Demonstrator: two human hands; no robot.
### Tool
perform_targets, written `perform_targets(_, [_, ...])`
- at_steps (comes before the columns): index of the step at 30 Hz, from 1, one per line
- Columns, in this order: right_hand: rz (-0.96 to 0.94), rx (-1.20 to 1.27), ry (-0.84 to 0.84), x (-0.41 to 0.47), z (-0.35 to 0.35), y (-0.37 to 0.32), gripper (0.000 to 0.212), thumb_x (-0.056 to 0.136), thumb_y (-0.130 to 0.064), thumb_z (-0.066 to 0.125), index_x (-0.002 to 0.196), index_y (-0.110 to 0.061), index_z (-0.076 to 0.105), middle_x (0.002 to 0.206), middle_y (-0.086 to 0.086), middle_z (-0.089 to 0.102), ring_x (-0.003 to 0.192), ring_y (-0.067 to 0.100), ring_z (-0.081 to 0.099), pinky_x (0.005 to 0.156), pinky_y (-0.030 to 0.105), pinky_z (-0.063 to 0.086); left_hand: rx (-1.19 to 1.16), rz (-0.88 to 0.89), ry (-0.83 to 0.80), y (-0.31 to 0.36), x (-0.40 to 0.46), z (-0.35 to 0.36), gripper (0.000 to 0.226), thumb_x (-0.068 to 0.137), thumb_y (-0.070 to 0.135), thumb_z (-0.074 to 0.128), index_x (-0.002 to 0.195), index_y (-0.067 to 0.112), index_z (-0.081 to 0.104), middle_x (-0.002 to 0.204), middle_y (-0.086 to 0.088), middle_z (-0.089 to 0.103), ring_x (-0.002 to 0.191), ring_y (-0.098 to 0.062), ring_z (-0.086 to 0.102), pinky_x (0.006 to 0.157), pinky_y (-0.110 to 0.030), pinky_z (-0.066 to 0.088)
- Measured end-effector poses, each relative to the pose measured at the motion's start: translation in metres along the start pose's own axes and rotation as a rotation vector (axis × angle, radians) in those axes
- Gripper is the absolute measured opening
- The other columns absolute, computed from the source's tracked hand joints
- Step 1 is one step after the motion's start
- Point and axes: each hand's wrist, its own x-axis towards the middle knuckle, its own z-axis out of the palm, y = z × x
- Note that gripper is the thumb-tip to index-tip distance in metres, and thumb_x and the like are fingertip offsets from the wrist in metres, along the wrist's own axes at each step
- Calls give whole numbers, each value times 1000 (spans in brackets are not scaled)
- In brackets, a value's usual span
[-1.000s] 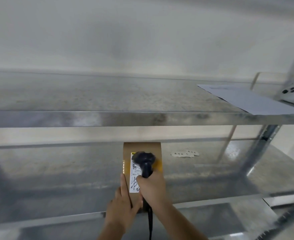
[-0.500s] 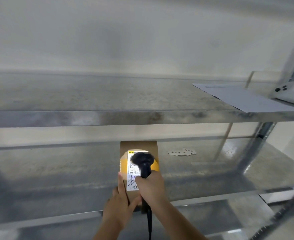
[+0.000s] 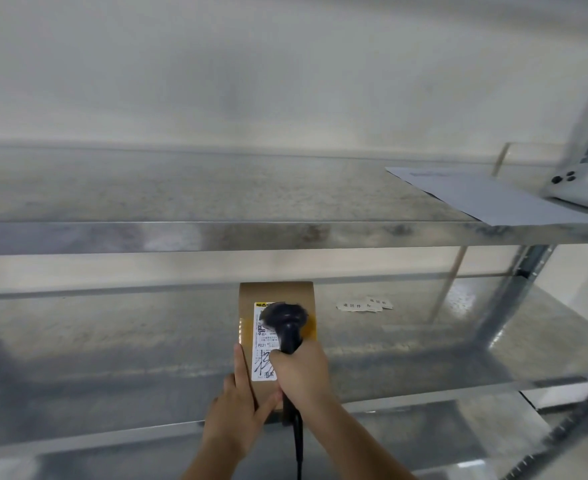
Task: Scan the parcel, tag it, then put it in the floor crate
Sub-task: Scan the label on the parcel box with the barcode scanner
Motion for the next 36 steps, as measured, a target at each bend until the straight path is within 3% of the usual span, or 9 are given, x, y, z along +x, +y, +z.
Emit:
perform_targets(4, [19,-22,-17,2,0,3,10,84,-13,61,79,-17,53,66,-2,58,56,9,58,53,18,47,-23,5,4,-2,1,3,99,86,62,39,137,23,-36,137,-6,47,101,-19,62,86,-32,50])
perform_targets(8, [38,-15,-25,1,1,3,12,82,-14,61,74,-18,52,64,0,57,56,13,57,59,25,51,-24,2,8,-1,2,2,97,87,61,38,141,19,-31,140,-7,44,106,-19,61,89,-32,49])
perform_targets(12, [5,-71,-14,1,2,3,10,84,-14,61,78,-15,53,61,-5,52,54,6,52,51,14,40,-38,11,18,-3,2,6,99,86,60,40,139,22,-35,138,-6,47,103,-18,61,88,-32,50])
perform_targets(15, [2,-71,-19,1,2,2,10,83,-13,61,78,-15,53,60,-6,51,53,4,51,50,13,37,-35,25,5,-8,5,10,100,86,61,40,124,29,-47,133,-4,51,97,-16,63,86,-31,53])
perform_targets(29, [31,-89,2,-3,5,-2,22,88,-20,59,70,-23,46,67,-4,54,61,8,54,57,15,41,-33,9,7,-3,7,3,95,88,56,39,140,21,-33,140,-7,44,100,-17,61,89,-33,52])
perform_targets(33, [25,-26,38,-4,5,-6,22,87,-16,63,72,-26,50,89,-1,70,74,10,67,63,16,54,5,18,8,-4,7,2,95,88,59,37,142,20,-30,136,-6,47,98,-16,61,89,-34,52])
perform_targets(36, [17,-24,40,-4,5,-7,26,86,-13,63,72,-28,48,89,-1,68,76,12,68,59,16,51,11,18,4,-4,6,1,93,88,58,36,143,19,-29,133,-6,48,97,-17,60,89,-33,52])
